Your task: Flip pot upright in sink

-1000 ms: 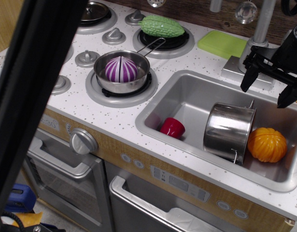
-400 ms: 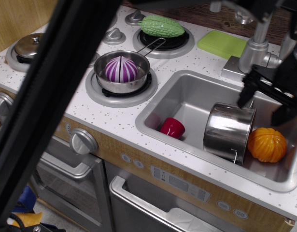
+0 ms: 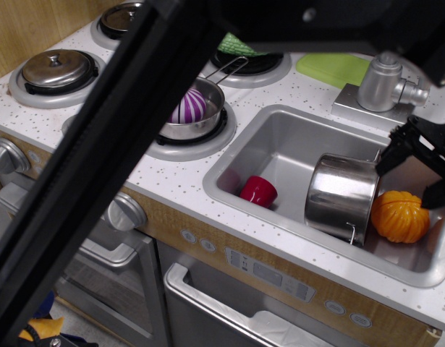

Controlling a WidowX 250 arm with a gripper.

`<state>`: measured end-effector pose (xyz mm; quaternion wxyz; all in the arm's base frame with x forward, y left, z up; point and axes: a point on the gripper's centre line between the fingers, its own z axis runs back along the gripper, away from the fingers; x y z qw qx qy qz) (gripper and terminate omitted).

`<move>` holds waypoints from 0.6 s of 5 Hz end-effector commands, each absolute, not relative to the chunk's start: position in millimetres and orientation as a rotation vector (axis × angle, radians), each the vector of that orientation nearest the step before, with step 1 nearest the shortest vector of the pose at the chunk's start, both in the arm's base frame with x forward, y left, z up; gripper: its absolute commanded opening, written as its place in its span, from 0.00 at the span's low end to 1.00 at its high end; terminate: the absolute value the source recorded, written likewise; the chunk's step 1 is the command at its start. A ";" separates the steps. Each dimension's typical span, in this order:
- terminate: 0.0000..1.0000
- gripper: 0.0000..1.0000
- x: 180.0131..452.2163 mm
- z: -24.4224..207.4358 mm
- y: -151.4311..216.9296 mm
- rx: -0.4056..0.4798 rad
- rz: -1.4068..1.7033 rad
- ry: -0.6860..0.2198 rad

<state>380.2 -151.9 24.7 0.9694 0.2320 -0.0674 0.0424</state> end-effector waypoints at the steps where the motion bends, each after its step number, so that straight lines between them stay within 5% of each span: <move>1: 0.00 1.00 386.0 40.6 -148.1 0.496 0.084 -0.238; 3: 0.00 1.00 390.3 37.9 -132.6 0.503 0.057 -0.258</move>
